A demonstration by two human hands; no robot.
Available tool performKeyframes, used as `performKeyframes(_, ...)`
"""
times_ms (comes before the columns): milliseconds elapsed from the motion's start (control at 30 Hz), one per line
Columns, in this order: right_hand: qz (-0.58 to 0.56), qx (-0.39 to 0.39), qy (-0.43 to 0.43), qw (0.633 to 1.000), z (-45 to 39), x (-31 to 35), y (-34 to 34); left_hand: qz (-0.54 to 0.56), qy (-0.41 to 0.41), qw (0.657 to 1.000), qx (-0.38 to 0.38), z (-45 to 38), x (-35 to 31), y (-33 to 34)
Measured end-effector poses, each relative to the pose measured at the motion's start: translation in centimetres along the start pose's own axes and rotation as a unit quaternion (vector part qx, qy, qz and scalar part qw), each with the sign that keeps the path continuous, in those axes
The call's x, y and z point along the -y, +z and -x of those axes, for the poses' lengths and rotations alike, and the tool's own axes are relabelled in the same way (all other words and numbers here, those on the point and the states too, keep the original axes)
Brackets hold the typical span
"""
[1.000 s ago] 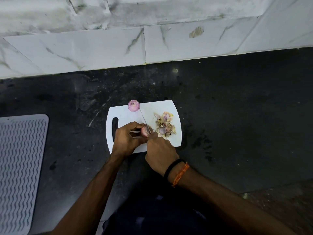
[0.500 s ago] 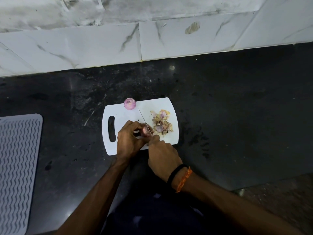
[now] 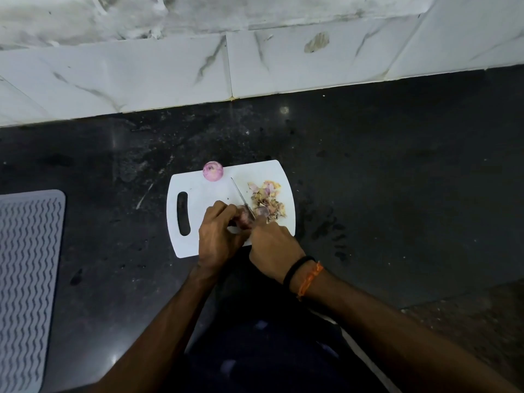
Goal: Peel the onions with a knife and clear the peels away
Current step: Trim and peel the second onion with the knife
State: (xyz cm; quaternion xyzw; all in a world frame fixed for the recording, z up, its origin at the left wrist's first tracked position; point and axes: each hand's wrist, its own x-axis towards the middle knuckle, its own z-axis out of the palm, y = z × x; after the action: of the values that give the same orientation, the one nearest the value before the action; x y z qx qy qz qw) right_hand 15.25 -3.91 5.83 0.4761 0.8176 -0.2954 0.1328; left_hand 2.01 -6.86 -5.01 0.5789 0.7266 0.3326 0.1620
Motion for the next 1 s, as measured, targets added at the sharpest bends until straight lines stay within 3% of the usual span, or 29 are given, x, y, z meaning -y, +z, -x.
performKeyframes(333, 0.007, -0.006, 0.036, 0.999, 1.1, -0.2, 0.8, -0.030, 0.014, 0.999, 0.001, 0.6, -0.2, 0.4)
performKeyframes(500, 0.010, -0.005, 0.028, 1.000, 0.8, -0.9, 0.5, 0.071, -0.021, 0.997, 0.031, 0.4, -0.9, -0.7)
performKeyframes(633, 0.008, -0.015, 0.019, 1.000, 0.6, -1.4, 0.7, 0.180, -0.108, 0.977, 0.044, -0.5, -1.5, -2.3)
performKeyframes(767, 0.002, -0.009, 0.024, 1.000, -0.1, -2.3, 1.5, 0.245, -0.200, 0.943, 0.107, -1.8, -0.9, -2.7)
performKeyframes(1000, -0.034, -0.044, 0.018, 0.998, -1.7, -2.4, 0.3, 0.199, -0.126, 0.970, 0.063, -3.5, -1.1, -2.4)
